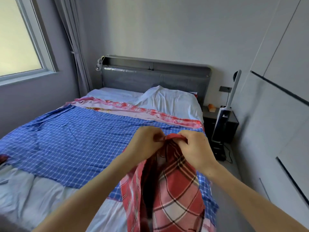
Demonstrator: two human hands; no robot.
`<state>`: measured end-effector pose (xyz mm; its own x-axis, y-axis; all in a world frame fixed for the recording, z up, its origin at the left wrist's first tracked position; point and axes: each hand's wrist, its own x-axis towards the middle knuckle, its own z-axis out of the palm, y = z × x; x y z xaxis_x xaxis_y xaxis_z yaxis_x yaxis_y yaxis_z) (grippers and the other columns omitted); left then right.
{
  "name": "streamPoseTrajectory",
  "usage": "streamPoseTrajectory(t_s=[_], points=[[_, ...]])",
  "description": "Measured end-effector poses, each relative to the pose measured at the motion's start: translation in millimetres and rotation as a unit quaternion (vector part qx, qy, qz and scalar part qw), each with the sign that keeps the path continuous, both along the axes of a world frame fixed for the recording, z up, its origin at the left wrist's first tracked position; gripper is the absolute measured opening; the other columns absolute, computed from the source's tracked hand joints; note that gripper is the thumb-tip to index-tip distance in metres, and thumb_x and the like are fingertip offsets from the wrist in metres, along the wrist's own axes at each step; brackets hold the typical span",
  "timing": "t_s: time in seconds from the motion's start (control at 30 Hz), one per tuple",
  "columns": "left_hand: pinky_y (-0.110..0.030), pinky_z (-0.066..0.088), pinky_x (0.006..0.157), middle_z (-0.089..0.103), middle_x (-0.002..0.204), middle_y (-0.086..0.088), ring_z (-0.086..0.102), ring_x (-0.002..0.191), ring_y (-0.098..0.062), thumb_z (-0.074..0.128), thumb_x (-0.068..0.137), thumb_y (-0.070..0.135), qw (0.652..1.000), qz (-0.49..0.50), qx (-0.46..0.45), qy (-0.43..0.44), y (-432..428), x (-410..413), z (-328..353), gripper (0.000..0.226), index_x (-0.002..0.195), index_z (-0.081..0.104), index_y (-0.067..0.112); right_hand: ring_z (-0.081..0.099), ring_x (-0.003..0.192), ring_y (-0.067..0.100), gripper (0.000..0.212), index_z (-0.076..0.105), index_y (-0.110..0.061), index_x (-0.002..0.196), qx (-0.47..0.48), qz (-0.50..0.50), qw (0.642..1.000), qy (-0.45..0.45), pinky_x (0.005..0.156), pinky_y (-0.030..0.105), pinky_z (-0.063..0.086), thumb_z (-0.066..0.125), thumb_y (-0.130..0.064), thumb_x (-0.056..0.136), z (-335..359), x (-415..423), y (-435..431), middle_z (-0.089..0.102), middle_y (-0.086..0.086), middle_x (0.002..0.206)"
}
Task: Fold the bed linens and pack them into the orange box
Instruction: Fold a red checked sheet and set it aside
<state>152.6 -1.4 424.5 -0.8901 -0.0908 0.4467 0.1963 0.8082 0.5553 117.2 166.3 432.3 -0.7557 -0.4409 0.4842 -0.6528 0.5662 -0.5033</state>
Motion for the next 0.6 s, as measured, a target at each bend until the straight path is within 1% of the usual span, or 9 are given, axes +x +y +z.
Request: streamPoseTrajectory(t_s=[0.03, 0.13, 0.2, 0.23, 0.33, 0.43, 0.5, 0.53, 0.6], points=[[-0.021, 0.035, 0.060, 0.054, 0.065, 0.007, 0.051, 0.064, -0.015, 0.069, 0.070, 0.015, 1.000, 0.021, 0.006, 0.013, -4.4, 3.1, -11.4, 0.005, 0.073, 0.068, 0.011, 0.055, 0.065, 0.032, 0.021, 0.059, 0.002, 0.071, 0.001, 0.000, 1.000, 0.009, 0.065, 0.043, 0.042, 0.058, -0.010, 0.087, 4.6, -0.3, -2.0, 0.058, 0.016, 0.063], [-0.017, 0.029, 0.054, 0.044, 0.058, 0.009, 0.044, 0.060, -0.020, 0.070, 0.067, 0.006, 0.988, 0.141, 0.062, 0.007, -23.0, 18.3, -56.1, 0.017, 0.065, 0.054, 0.013, 0.059, 0.073, 0.034, 0.018, 0.065, 0.004, 0.080, -0.012, -0.003, 1.000, 0.026, 0.070, 0.045, 0.047, 0.058, -0.010, 0.087, 18.1, -1.9, -1.7, 0.064, 0.020, 0.073], [-0.027, 0.029, 0.052, 0.045, 0.054, 0.008, 0.044, 0.059, -0.024, 0.070, 0.069, 0.006, 0.969, 0.226, 0.098, -0.013, -41.1, 31.3, -87.3, 0.021, 0.066, 0.050, 0.014, 0.060, 0.071, 0.032, 0.018, 0.067, 0.002, 0.078, -0.024, -0.002, 0.999, 0.034, 0.068, 0.044, 0.047, 0.059, -0.011, 0.087, 29.7, -0.1, 2.0, 0.065, 0.018, 0.071], [-0.032, 0.027, 0.055, 0.049, 0.054, 0.004, 0.047, 0.059, -0.026, 0.070, 0.071, 0.007, 0.959, 0.260, 0.109, -0.030, -50.6, 38.7, -100.8, 0.021, 0.066, 0.051, 0.014, 0.060, 0.069, 0.031, 0.019, 0.068, 0.002, 0.076, -0.031, -0.002, 0.999, 0.036, 0.067, 0.044, 0.047, 0.060, -0.012, 0.087, 35.3, 0.2, 4.9, 0.065, 0.017, 0.069], [-0.029, 0.028, 0.061, 0.062, 0.064, -0.009, 0.060, 0.071, -0.030, 0.068, 0.077, 0.007, 0.938, 0.309, 0.137, -0.084, -82.1, 56.3, -133.4, 0.012, 0.070, 0.060, 0.012, 0.058, 0.066, 0.033, 0.026, 0.068, 0.002, 0.073, -0.052, -0.005, 0.997, 0.048, 0.063, 0.044, 0.046, 0.061, -0.017, 0.089, 52.9, -1.8, 13.0, 0.063, 0.018, 0.064], [-0.032, 0.040, 0.062, 0.068, 0.072, -0.017, 0.065, 0.078, -0.032, 0.068, 0.078, 0.008, 0.915, 0.332, 0.202, -0.108, -114.5, 73.2, -153.8, 0.006, 0.080, 0.071, 0.003, 0.059, 0.070, 0.036, 0.026, 0.067, 0.004, 0.076, -0.098, -0.030, 0.992, 0.067, 0.064, 0.042, 0.047, 0.061, -0.018, 0.089, 64.3, -9.5, 21.6, 0.063, 0.022, 0.069], [-0.018, 0.047, 0.058, 0.068, 0.064, -0.010, 0.067, 0.071, -0.024, 0.067, 0.077, 0.009, 0.884, 0.350, 0.295, -0.096, -132.2, 82.7, -150.9, 0.021, 0.094, 0.072, -0.002, 0.057, 0.068, 0.034, 0.024, 0.067, 0.005, 0.078, -0.114, -0.039, 0.991, 0.062, 0.065, 0.040, 0.046, 0.060, -0.016, 0.089, 60.0, -20.9, 26.5, 0.064, 0.023, 0.071], [-0.009, 0.043, 0.050, 0.065, 0.054, 0.000, 0.064, 0.059, -0.010, 0.064, 0.080, 0.004, 0.865, 0.357, 0.341, -0.086, -139.1, 88.2, -144.2, 0.024, 0.101, 0.069, -0.006, 0.058, 0.067, 0.031, 0.023, 0.067, 0.004, 0.079, -0.110, -0.040, 0.992, 0.056, 0.066, 0.040, 0.047, 0.059, -0.015, 0.089, 54.1, -24.5, 29.7, 0.065, 0.022, 0.072], [-0.006, 0.037, 0.037, 0.055, 0.037, 0.012, 0.050, 0.035, 0.003, 0.054, 0.086, -0.007, 0.841, 0.365, 0.394, -0.063, -147.3, 98.5, -124.2, 0.026, 0.110, 0.062, -0.010, 0.061, 0.070, 0.033, 0.024, 0.066, 0.004, 0.079, -0.093, -0.040, 0.994, 0.043, 0.066, 0.043, 0.049, 0.058, -0.016, 0.091, 35.9, -32.4, 37.0, 0.065, 0.020, 0.071]])
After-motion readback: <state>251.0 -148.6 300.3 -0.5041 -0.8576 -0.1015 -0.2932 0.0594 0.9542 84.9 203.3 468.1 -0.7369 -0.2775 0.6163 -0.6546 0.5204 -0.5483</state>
